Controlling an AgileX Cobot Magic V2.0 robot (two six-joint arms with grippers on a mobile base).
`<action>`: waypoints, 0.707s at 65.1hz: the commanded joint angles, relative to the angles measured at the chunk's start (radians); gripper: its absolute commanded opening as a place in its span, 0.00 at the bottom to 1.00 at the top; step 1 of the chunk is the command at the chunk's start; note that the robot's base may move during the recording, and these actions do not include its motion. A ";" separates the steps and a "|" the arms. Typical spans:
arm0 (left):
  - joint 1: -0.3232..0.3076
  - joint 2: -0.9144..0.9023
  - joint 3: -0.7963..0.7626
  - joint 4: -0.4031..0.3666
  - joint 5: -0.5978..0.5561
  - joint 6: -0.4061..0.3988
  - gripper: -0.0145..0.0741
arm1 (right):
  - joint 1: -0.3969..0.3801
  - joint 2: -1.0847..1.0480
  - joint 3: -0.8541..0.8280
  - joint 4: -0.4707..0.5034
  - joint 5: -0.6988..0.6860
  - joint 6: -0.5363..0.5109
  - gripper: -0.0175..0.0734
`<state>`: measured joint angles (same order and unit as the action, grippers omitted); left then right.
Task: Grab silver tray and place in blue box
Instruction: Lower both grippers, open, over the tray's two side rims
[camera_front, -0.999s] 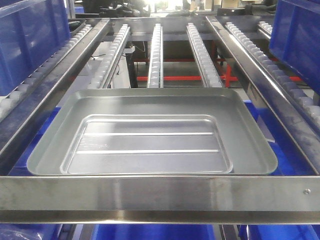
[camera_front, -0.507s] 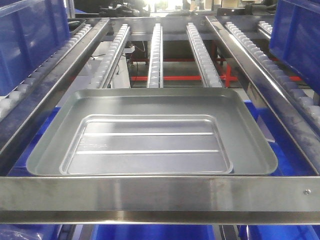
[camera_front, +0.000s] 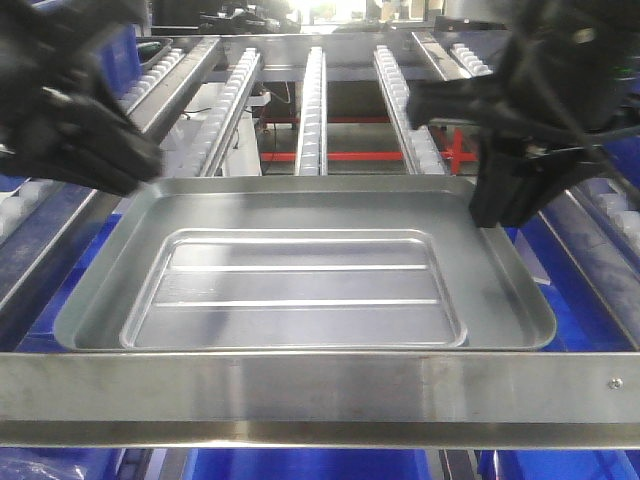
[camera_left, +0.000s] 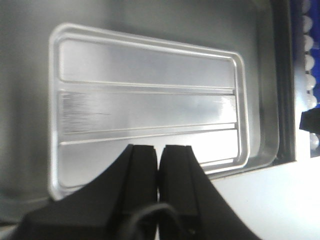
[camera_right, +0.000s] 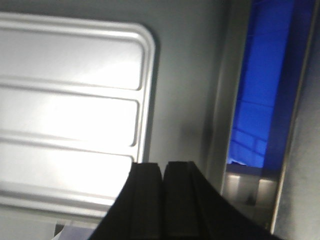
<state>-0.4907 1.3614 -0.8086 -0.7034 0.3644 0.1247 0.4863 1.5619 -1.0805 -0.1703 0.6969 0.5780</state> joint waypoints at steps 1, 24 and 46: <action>-0.030 0.049 -0.078 0.063 -0.049 -0.113 0.16 | 0.010 0.007 -0.072 -0.102 0.003 0.098 0.25; -0.037 0.227 -0.298 0.388 0.168 -0.361 0.16 | 0.013 0.071 -0.106 -0.040 -0.015 0.098 0.25; -0.128 0.265 -0.412 0.976 0.396 -0.893 0.16 | 0.013 0.071 -0.106 0.011 -0.041 0.097 0.25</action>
<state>-0.5882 1.6616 -1.1838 0.1578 0.7474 -0.6521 0.4998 1.6769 -1.1517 -0.1558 0.6997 0.6720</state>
